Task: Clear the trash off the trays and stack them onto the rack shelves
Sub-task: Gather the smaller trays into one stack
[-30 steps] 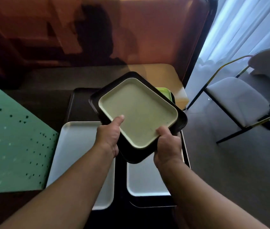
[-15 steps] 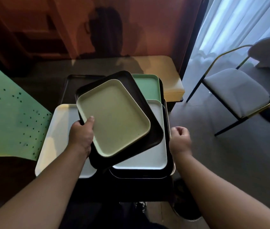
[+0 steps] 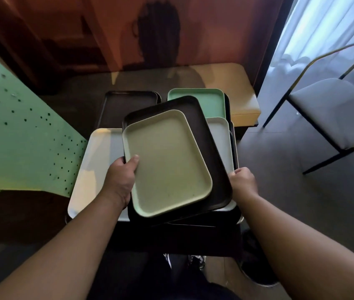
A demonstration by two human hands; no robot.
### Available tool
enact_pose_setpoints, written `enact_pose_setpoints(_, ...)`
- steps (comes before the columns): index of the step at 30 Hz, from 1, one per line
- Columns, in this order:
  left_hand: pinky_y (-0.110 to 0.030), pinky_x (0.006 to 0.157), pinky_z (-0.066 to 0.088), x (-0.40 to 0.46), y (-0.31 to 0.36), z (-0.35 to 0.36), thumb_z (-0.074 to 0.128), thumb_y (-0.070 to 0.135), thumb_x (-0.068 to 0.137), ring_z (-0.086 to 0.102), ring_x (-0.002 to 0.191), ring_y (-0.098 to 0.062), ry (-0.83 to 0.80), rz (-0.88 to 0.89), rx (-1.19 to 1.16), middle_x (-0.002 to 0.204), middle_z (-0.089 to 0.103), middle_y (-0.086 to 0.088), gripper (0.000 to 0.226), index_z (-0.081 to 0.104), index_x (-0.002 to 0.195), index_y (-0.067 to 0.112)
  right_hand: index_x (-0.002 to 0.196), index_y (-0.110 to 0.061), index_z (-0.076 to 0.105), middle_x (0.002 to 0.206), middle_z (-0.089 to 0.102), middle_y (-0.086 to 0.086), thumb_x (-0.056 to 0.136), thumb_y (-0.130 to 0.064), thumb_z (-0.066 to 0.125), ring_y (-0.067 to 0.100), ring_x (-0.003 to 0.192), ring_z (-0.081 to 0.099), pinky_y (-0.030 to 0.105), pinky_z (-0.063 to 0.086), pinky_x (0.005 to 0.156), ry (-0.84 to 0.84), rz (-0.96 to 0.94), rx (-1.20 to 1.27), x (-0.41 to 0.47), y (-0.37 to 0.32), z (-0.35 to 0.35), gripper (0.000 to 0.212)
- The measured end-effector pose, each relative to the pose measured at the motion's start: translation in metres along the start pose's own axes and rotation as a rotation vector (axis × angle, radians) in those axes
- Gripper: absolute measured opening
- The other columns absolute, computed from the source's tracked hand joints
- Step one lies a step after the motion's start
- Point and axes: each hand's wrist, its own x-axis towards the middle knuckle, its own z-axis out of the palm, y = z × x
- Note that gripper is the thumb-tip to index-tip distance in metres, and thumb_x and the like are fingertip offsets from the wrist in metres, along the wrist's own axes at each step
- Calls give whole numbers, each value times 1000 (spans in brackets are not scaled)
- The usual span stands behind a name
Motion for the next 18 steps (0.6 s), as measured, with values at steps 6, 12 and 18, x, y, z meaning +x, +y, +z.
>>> enact_pose_setpoints(6,-52,87,59,9,8,12,53,17,105,72,89,-37,-67,-29,10,100,75,-19,17,67,97,13,109,-17,55,99,67,9,100,-20,57,35,97,67,51,57,88,28,-182,395,-22,-4,-13,10)
enact_pose_setpoints(12,-44,77,61,24,23,25,53,17,105,72,82,-33,-128,49,71,94,75,-14,16,69,100,15,124,-3,67,98,75,7,103,-2,56,8,73,74,27,65,71,-48,-134,790,-34,-15,-28,23)
enact_pose_setpoints(18,-43,75,62,44,33,25,54,18,104,74,81,-29,-194,42,50,97,76,-12,21,66,119,9,131,-3,66,119,74,22,104,-6,58,38,106,74,53,61,94,-47,-67,938,-46,-27,-26,29)
